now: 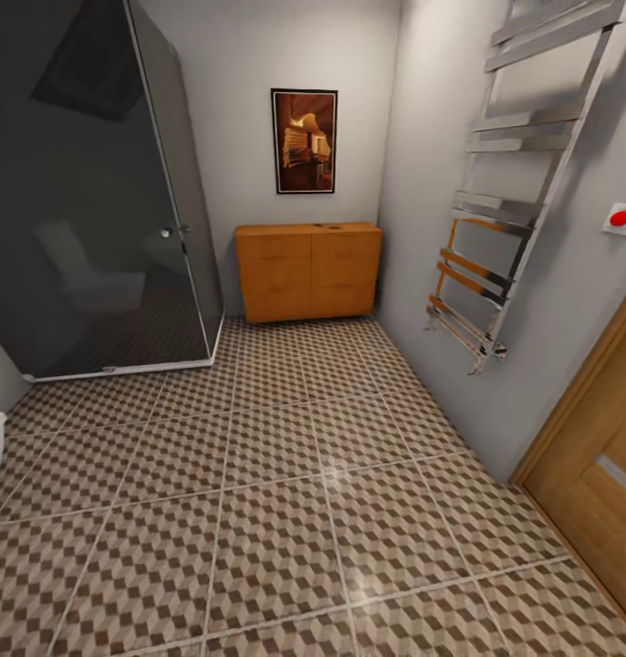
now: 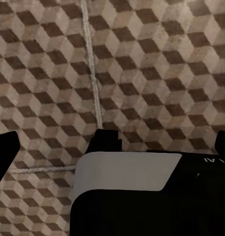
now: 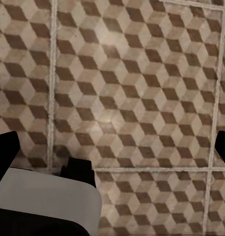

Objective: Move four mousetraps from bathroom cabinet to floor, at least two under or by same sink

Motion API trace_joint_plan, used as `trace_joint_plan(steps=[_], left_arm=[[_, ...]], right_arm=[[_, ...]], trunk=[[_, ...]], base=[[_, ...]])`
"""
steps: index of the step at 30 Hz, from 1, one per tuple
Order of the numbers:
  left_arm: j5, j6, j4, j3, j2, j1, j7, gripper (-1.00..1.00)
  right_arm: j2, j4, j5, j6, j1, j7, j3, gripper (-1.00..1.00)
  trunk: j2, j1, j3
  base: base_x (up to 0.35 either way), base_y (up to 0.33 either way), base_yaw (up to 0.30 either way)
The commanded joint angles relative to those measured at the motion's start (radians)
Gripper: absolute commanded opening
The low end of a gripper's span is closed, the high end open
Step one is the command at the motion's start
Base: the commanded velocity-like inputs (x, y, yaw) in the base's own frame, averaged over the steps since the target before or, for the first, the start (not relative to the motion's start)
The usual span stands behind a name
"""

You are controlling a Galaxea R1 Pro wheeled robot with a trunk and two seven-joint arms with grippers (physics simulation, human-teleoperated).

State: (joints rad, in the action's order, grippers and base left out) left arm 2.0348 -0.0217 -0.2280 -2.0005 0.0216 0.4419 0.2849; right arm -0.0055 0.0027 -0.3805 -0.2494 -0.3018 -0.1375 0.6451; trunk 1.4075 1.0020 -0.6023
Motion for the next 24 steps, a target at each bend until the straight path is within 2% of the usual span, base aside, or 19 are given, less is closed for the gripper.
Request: trace_joint_plan(steps=[1, 9, 18, 24], left_arm=[[0.003, -0.002, -0.004, -0.006, 0.001, 0.001, 0.007, 1.00], [0.002, 0.001, -0.005, -0.006, 0.001, 0.001, 0.006, 1.00], [0.001, 0.004, -0.005, -0.006, 0.001, 0.001, 0.005, 1.00], [0.001, 0.005, -0.006, -0.006, 0.000, 0.001, 0.005, 1.00]], right_arm=[[0.000, 0.000, -0.008, -0.002, 0.000, -0.002, 0.008, 1.00], [0.001, 0.000, -0.008, -0.002, 0.000, -0.002, 0.008, 1.00], [0.001, 0.000, -0.008, -0.002, 0.000, -0.002, 0.008, 1.00], [0.002, -0.001, -0.008, -0.002, 0.000, -0.003, 0.008, 1.00]], trunk=[[0.001, 0.000, -0.001], [0.001, 0.000, -0.001], [0.001, 0.000, 0.002], [0.001, 0.000, 0.002]], base=[[0.000, 0.000, -0.287], [0.077, 0.000, -0.287], [0.286, 0.000, -0.285], [0.329, 0.000, -0.129]])
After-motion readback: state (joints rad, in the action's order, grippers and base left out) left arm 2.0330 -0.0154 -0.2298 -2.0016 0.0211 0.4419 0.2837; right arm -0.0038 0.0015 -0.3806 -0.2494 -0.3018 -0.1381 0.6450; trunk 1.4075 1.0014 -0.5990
